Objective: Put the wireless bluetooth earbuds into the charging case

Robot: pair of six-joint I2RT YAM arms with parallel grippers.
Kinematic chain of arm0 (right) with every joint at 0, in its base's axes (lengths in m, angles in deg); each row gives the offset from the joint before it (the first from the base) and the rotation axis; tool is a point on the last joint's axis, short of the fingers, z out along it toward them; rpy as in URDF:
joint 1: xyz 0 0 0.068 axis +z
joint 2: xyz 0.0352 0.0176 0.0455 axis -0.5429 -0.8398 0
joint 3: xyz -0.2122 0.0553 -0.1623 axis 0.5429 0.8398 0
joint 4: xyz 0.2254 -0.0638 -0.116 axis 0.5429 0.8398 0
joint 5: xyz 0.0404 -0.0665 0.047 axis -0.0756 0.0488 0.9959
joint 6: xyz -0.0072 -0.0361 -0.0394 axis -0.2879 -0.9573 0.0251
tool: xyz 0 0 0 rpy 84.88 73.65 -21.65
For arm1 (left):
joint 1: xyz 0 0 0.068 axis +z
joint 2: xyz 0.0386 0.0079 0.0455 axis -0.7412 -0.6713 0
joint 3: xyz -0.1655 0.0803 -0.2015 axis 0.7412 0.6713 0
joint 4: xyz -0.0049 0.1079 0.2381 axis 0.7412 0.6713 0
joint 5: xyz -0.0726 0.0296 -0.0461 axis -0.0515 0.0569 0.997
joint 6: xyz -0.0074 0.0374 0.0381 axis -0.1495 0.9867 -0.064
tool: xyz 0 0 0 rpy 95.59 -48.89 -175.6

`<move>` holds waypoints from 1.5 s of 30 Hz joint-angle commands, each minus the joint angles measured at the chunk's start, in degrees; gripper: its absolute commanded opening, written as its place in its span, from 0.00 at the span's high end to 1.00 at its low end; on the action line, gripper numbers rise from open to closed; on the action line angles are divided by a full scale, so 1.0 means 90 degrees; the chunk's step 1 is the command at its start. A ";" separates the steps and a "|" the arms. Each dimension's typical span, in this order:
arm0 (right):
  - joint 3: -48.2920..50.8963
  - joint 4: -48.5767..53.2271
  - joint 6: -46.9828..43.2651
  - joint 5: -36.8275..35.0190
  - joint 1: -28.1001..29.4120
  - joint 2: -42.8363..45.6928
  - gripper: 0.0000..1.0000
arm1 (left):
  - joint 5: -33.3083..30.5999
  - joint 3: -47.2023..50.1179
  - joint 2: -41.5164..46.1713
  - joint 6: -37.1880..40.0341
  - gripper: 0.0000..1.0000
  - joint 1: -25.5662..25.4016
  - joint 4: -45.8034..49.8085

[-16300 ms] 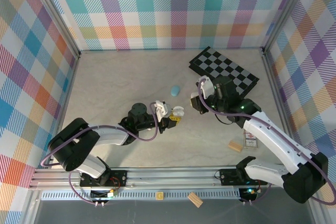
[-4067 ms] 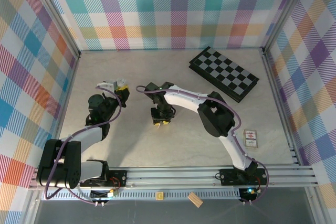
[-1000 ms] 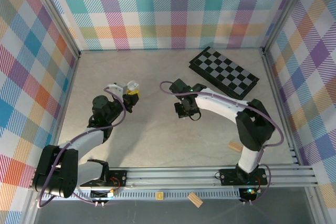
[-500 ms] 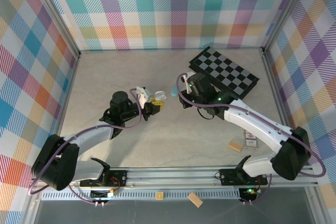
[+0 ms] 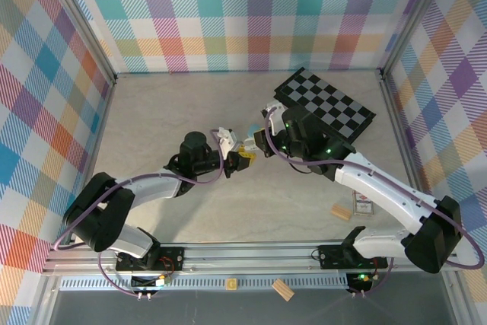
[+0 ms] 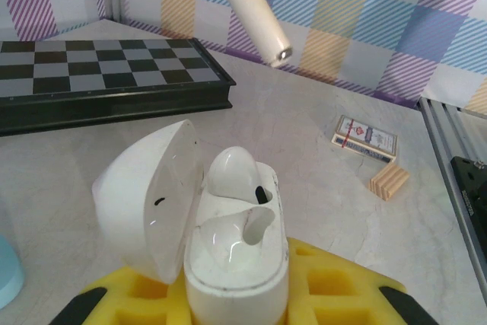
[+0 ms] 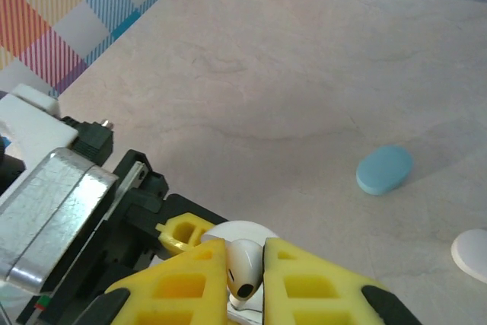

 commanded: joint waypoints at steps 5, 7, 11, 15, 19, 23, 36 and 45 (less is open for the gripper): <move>0.0090 -0.0346 -0.0138 0.0239 -0.0024 -0.0138 0.85 | -0.0024 -0.0234 -0.0063 -0.0155 0.84 -0.0078 -0.0512; 0.0116 -0.0377 -0.0130 0.0212 -0.0024 -0.0211 0.85 | -0.0005 -0.0251 -0.0072 -0.0173 0.84 -0.0078 -0.0524; 0.0131 -0.0456 -0.0089 0.0298 -0.0026 -0.0323 0.85 | 0.0035 -0.0256 -0.0077 -0.0234 0.84 -0.0078 -0.0607; 0.0122 -0.0473 -0.0108 0.0310 -0.0024 -0.0421 0.85 | -0.0004 -0.0237 -0.0053 -0.0248 0.84 -0.0077 -0.0619; 0.0149 -0.0447 -0.0119 0.0366 -0.0023 -0.0473 0.85 | -0.0041 -0.0237 -0.0041 -0.0306 0.84 -0.0077 -0.0646; 0.0200 -0.0380 -0.0176 0.0388 -0.0024 -0.0500 0.85 | -0.0139 -0.0261 -0.0069 -0.0315 0.84 -0.0077 -0.0653; 0.0384 -0.0173 -0.0291 0.0572 -0.0024 -0.0313 0.85 | -0.0356 -0.0314 -0.0176 -0.0429 0.84 -0.0076 -0.0741; 0.0365 -0.0012 -0.0595 0.0181 -0.0031 -0.0308 0.85 | -0.0361 -0.0290 -0.0185 -0.0489 0.84 -0.0078 -0.0821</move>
